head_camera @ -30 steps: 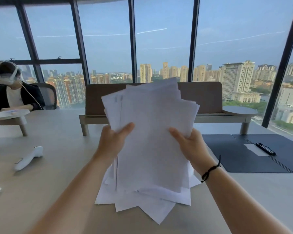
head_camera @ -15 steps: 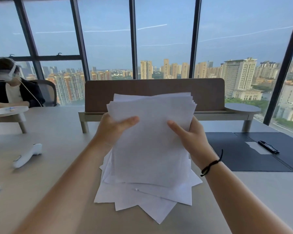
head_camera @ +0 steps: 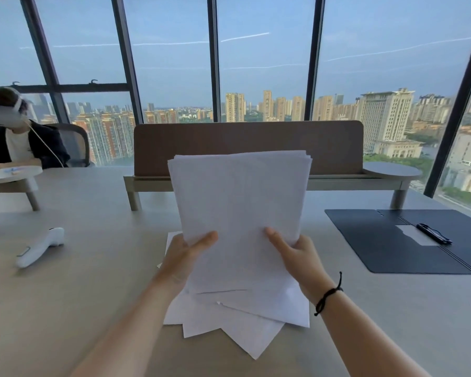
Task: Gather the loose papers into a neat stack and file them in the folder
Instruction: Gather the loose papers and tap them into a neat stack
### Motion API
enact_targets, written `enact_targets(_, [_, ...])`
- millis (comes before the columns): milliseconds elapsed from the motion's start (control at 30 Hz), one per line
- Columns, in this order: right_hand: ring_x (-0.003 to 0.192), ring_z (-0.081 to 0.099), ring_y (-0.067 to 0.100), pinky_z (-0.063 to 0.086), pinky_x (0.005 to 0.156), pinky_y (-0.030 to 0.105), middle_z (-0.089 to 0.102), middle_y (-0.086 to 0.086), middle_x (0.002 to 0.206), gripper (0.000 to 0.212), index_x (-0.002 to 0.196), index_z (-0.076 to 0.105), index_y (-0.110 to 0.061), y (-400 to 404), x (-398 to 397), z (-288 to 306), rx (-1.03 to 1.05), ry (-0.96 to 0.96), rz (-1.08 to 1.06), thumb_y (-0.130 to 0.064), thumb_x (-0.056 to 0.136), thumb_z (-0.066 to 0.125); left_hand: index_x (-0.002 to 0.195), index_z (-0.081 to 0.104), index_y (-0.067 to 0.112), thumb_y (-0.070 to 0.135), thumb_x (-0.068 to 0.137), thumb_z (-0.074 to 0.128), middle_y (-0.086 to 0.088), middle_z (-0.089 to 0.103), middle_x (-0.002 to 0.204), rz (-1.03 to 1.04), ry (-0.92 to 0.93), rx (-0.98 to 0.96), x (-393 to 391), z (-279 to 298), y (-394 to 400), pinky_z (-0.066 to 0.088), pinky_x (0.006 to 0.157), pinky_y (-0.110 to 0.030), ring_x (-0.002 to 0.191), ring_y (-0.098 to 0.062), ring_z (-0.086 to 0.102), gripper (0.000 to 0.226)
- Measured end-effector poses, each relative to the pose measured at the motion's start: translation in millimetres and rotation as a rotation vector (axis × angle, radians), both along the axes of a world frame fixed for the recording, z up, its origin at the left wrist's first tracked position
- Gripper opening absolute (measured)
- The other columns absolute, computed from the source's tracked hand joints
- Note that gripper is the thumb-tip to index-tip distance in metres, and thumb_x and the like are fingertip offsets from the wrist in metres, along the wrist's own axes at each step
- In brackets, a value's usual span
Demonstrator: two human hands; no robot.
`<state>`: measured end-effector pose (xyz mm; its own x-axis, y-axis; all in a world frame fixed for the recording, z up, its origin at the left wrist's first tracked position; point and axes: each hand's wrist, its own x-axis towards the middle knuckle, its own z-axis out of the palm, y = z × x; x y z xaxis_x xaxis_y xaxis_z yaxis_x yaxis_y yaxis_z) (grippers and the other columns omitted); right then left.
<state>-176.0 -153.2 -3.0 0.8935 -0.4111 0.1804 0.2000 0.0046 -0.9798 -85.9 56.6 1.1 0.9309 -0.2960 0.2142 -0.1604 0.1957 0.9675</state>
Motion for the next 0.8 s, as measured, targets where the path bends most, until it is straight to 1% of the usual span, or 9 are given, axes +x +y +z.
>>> enact_targets(67, [0.090, 0.077, 0.011, 0.062, 0.081, 0.033, 0.082, -0.009, 0.091, 0.013, 0.093, 0.078, -0.024, 3.2, 4.4, 11.5, -0.018, -0.046, -0.021, -0.036, 0.087, 0.076, 0.085, 0.083, 0.023, 0.033, 0.058, 0.084, -0.003, 0.080, 0.093, 0.022, -0.045, -0.042, 3.2, 7.6, -4.3, 0.058, 0.087, -0.037, 0.091, -0.020, 0.076, 0.028])
enact_targets(133, [0.088, 0.077, 0.009, 0.063, 0.077, 0.031, 0.082, -0.009, 0.090, 0.010, 0.094, 0.077, -0.024, 1.1, 5.7, 19.2, -0.040, -0.094, -0.034, -0.032, 0.090, 0.073, 0.085, 0.083, 0.022, 0.037, 0.056, 0.083, -0.003, 0.080, 0.092, 0.046, -0.059, -0.089, 9.7, 10.7, -2.7, 0.057, 0.085, -0.036, 0.091, -0.020, 0.075, 0.032])
enact_targets(233, [0.093, 0.077, 0.012, 0.062, 0.078, 0.033, 0.082, -0.006, 0.098, 0.023, 0.105, 0.076, -0.023, 0.5, 3.2, 7.0, -0.037, -0.072, -0.034, -0.038, 0.088, 0.074, 0.088, 0.082, 0.020, 0.033, 0.063, 0.082, -0.003, 0.080, 0.096, 0.022, -0.037, -0.080, 10.0, -0.7, 0.4, 0.055, 0.082, -0.032, 0.095, -0.020, 0.075, 0.029])
enact_targets(333, [0.095, 0.077, 0.011, 0.060, 0.075, 0.028, 0.081, -0.008, 0.101, 0.039, 0.112, 0.075, -0.020, 10.4, 4.1, -9.0, 0.006, -0.018, -0.041, -0.043, 0.081, 0.079, 0.099, 0.079, 0.025, 0.022, 0.074, 0.079, 0.000, 0.079, 0.107, -0.032, -0.053, -0.033, 3.3, -11.7, -4.0, 0.052, 0.086, -0.028, 0.105, -0.017, 0.072, 0.025])
enact_targets(467, [0.090, 0.077, 0.011, 0.060, 0.072, 0.027, 0.082, -0.006, 0.096, 0.029, 0.106, 0.076, -0.018, 6.1, 6.3, -7.3, 0.019, -0.010, -0.067, -0.040, 0.086, 0.076, 0.103, 0.077, 0.020, 0.024, 0.075, 0.077, 0.000, 0.079, 0.106, -0.022, -0.044, -0.009, 9.8, -12.9, 1.3, 0.051, 0.087, -0.028, 0.105, -0.016, 0.072, 0.028])
enact_targets(567, [0.093, 0.077, 0.013, 0.061, 0.080, 0.034, 0.082, -0.007, 0.097, 0.034, 0.109, 0.075, -0.020, 4.8, 8.3, -16.8, 0.007, 0.044, -0.033, -0.044, 0.085, 0.077, 0.109, 0.073, 0.021, 0.021, 0.081, 0.077, 0.003, 0.078, 0.109, -0.057, -0.032, 0.049, 8.2, -18.8, 0.2, 0.051, 0.088, -0.026, 0.105, -0.011, 0.071, 0.028])
enact_targets(633, [0.095, 0.077, 0.014, 0.061, 0.081, 0.035, 0.082, -0.006, 0.100, 0.035, 0.111, 0.075, -0.020, 7.9, 12.3, -18.1, 0.017, 0.051, -0.025, -0.044, 0.086, 0.075, 0.105, 0.074, 0.022, 0.014, 0.088, 0.072, 0.005, 0.079, 0.105, -0.057, -0.005, 0.042, 10.7, -19.9, -2.3, 0.051, 0.084, -0.023, 0.101, -0.008, 0.072, 0.019])
enact_targets(700, [0.093, 0.077, 0.013, 0.061, 0.079, 0.033, 0.081, -0.004, 0.100, 0.032, 0.110, 0.075, -0.017, 6.9, 16.9, -12.6, 0.036, 0.045, -0.027, -0.042, 0.091, 0.071, 0.100, 0.076, 0.017, 0.017, 0.088, 0.072, 0.003, 0.080, 0.099, -0.011, 0.025, 0.035, 18.7, -16.5, -3.8, 0.053, 0.078, -0.021, 0.095, -0.009, 0.074, 0.012])
enact_targets(800, [0.078, 0.076, 0.012, 0.058, 0.066, 0.026, 0.080, -0.003, 0.086, 0.028, 0.103, 0.073, -0.014, -6.5, 21.8, -3.5, -0.018, 0.017, -0.035, -0.037, 0.100, 0.058, 0.095, 0.074, 0.011, 0.018, 0.091, 0.069, 0.004, 0.079, 0.081, 0.094, 0.132, -0.006, 39.6, -14.9, 0.0, 0.055, 0.060, -0.017, 0.072, -0.006, 0.075, 0.009])
